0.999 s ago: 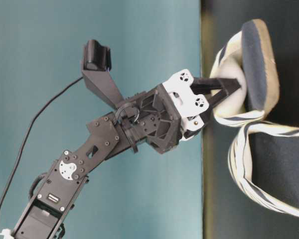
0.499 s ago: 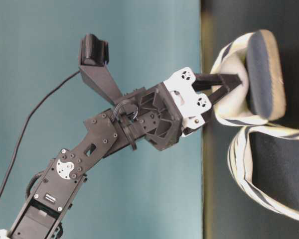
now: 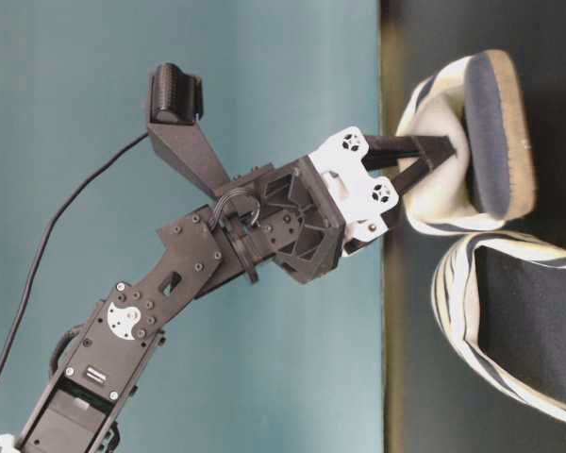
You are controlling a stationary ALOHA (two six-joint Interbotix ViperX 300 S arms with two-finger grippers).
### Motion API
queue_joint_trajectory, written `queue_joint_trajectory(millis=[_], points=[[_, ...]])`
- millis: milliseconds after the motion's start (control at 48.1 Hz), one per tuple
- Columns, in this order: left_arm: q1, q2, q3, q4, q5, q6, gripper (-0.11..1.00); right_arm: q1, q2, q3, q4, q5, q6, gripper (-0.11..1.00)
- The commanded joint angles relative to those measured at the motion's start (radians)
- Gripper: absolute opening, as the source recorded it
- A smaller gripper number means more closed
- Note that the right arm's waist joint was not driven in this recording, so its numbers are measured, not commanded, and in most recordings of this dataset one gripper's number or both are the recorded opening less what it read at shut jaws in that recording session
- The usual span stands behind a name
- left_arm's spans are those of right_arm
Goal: Arrange the slippers with the left arm.
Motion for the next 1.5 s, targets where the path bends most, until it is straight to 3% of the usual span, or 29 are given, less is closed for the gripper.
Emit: queue_joint_trajectory(millis=[0, 146, 229, 499, 686, 957, 1165, 1477], points=[[0.005, -0.009, -0.005, 0.002, 0.015, -0.002, 0.33, 0.0, 0.005, -0.006, 0.003, -0.012, 0.006, 0.0], [-0.005, -0.012, -0.009, 0.003, 0.046, 0.003, 0.77, 0.0, 0.005, -0.006, 0.003, -0.014, 0.006, 0.0], [-0.012, -0.032, -0.014, 0.002, 0.044, 0.005, 0.89, 0.0, 0.005, -0.006, 0.003, -0.014, 0.006, 0.0], [-0.038, -0.242, 0.028, 0.002, -0.012, 0.055, 0.86, 0.0, 0.005, -0.006, 0.003, -0.014, 0.006, 0.0], [-0.06, -0.448, 0.196, 0.003, -0.193, 0.094, 0.86, 0.0, 0.005, -0.003, 0.003, -0.012, 0.006, 0.0], [-0.058, -0.695, 0.512, 0.002, -0.491, 0.077, 0.86, 0.0, 0.003, -0.003, 0.003, -0.014, 0.006, 0.0], [-0.074, -0.834, 0.641, 0.002, -0.526, 0.074, 0.86, 0.0, 0.0, -0.003, 0.003, -0.014, 0.006, 0.0], [-0.08, -0.956, 0.749, 0.002, -0.531, 0.074, 0.86, 0.0, -0.002, -0.002, 0.003, -0.014, 0.005, 0.0]])
